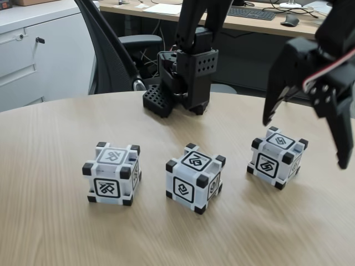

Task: Stack cubes from left to right.

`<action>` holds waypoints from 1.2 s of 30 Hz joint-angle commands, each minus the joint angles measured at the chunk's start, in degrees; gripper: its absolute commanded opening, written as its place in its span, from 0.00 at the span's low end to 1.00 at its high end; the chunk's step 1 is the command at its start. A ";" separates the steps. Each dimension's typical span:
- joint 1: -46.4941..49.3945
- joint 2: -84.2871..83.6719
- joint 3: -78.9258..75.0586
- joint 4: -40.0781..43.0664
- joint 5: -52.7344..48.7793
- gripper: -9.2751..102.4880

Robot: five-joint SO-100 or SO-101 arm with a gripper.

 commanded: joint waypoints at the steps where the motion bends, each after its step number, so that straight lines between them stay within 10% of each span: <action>1: 0.53 -0.79 -0.26 -0.35 0.62 0.53; 36: 7.29 -3.52 -0.26 -0.26 -2.46 0.53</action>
